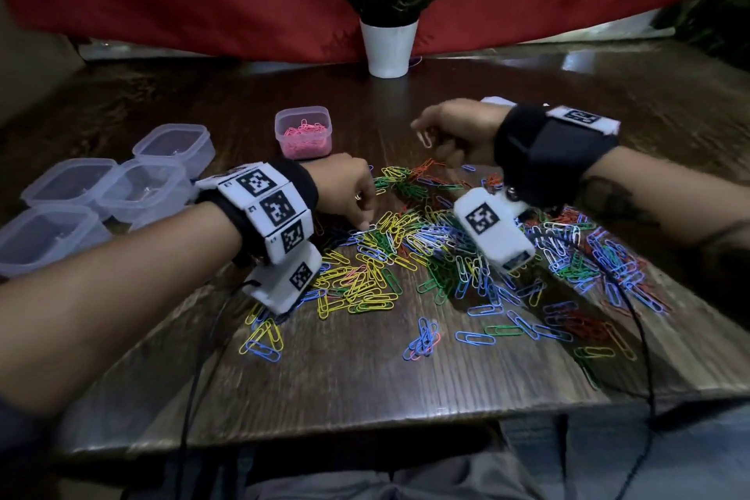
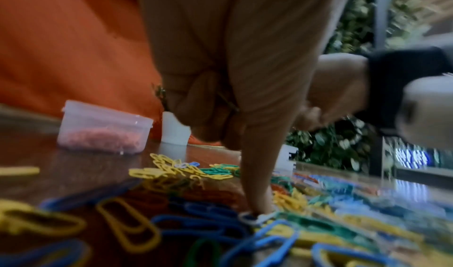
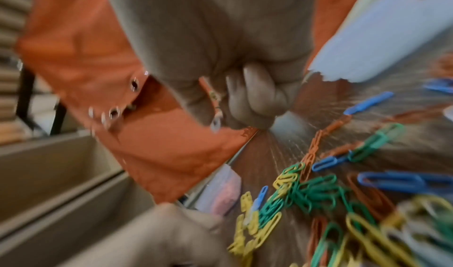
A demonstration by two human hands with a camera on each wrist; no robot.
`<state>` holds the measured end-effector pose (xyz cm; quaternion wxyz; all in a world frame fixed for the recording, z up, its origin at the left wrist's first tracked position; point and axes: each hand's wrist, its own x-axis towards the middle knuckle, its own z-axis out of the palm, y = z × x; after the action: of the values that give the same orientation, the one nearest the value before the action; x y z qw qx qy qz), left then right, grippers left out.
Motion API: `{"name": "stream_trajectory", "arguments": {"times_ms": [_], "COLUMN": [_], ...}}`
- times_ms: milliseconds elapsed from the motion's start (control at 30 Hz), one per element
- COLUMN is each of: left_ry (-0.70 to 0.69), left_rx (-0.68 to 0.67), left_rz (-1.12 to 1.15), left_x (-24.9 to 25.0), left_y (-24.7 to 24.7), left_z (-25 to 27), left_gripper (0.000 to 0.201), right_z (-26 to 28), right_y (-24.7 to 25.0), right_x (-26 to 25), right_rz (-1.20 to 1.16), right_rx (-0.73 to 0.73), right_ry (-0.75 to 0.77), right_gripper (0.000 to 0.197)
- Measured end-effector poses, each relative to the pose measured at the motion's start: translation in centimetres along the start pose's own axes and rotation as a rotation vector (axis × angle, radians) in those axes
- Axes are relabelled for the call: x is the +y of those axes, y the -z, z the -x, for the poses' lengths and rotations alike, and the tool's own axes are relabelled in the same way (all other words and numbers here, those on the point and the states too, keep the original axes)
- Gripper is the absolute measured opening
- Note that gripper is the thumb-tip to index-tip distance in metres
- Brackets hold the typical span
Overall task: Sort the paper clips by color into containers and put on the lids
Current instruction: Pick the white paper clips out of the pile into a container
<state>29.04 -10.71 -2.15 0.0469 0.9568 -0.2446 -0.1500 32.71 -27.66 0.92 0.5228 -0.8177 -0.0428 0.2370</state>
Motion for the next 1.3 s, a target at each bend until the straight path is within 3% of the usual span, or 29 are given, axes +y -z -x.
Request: {"name": "stream_trajectory", "arguments": {"times_ms": [200,367,533,700,767,900,1033,1133,1233,1300], "left_ry": [0.035,0.099,0.179,0.228,0.224,0.144,0.128,0.171,0.187,0.193], "left_rx": [-0.058,-0.111,-0.091,-0.12,-0.081,-0.042,-0.047,-0.107,-0.102,-0.075], "left_rz": [0.164,0.186,0.492,0.342,0.289,0.227,0.094,0.193,0.307,0.365], "left_x": [0.0,0.4,-0.1,-0.5,-0.5,0.3,1.2,1.2,0.7,0.5], "left_y": [-0.1,-0.1,0.0,0.6,0.8,0.4,0.2,0.2,0.2,0.5], "left_z": [0.2,-0.1,0.8,1.9,2.0,1.5,0.8,1.0,1.5,2.1], "left_gripper": [0.015,0.014,0.009,0.007,0.01,0.01,0.012,0.012,0.011,0.012], "right_z": [3.1,5.4,6.9,7.7,8.1,7.7,6.9,6.2,5.8,5.0], "right_y": [0.3,-1.1,-2.0,-2.0,-2.2,-2.1,-2.4,-3.0,-3.6,-4.1], "right_x": [1.7,2.4,3.6,5.0,5.3,5.4,4.7,4.0,3.0,2.4], "right_rz": [-0.537,-1.026,-1.112,-1.097,-1.058,-0.929,-0.683,-0.327,0.267,0.475], "right_rx": [-0.1,-0.086,-0.082,-0.047,-0.064,-0.052,0.009,0.05,0.083,0.051], "right_ry": [-0.197,-0.117,-0.069,-0.054,-0.06,-0.124,-0.132,-0.117,-0.108,-0.09], "right_gripper": [0.036,0.026,0.023,0.015,0.005,0.036,0.037,0.027,0.012,0.027]}}
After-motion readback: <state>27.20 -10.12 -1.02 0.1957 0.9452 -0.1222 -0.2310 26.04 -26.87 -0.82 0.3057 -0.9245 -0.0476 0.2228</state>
